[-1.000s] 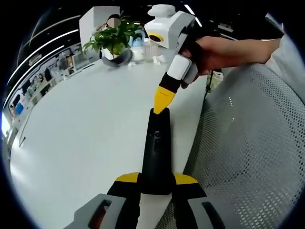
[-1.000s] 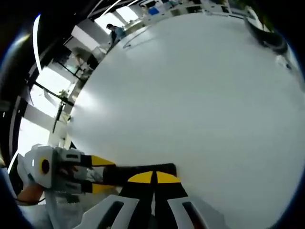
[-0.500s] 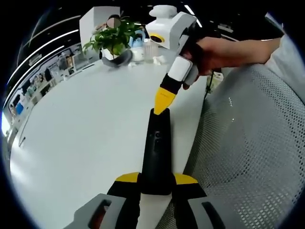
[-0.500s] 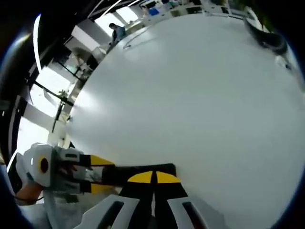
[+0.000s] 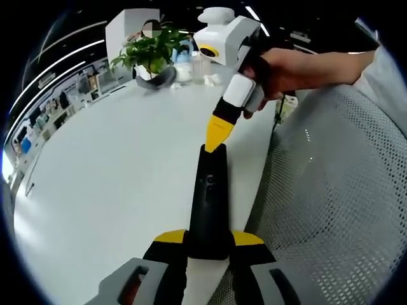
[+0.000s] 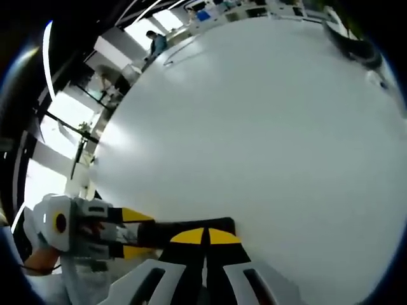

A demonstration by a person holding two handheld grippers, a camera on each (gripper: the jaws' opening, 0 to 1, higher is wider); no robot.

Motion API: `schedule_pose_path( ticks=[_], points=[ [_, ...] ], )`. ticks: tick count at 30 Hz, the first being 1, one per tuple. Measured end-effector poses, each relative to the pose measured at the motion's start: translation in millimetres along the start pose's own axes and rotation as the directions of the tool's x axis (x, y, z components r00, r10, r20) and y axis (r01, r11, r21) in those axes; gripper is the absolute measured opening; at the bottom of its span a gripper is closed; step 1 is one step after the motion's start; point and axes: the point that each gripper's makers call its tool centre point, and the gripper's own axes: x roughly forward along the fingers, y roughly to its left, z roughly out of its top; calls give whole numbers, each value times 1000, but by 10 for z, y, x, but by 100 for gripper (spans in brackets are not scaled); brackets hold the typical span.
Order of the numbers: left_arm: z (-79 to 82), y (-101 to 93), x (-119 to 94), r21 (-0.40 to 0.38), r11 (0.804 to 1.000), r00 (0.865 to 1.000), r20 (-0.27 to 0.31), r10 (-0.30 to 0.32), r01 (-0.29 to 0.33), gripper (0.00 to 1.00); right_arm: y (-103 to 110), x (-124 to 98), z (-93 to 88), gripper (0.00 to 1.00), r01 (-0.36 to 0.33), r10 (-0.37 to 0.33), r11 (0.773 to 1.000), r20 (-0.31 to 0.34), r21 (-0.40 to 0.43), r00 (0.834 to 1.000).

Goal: Press the specified remote control buttons in sequence, fully releasing each button before pressing the next.

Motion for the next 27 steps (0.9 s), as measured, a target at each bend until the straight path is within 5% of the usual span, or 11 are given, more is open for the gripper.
schedule_pose_path(
  ticks=[11,19,27],
  points=[
    [9,-24,11,12,1000,1000,0,-6,6,24,41,-30,27,0,-13,13,1000,2,-12,1000],
    [16,-26,17,13,1000,1000,1,-9,9,24,105,-8,-72,0,-53,55,998,-62,21,997],
    [17,-28,20,9,1000,1000,0,-9,9,24,65,12,-94,0,-10,7,999,-72,-45,997]
  ],
)
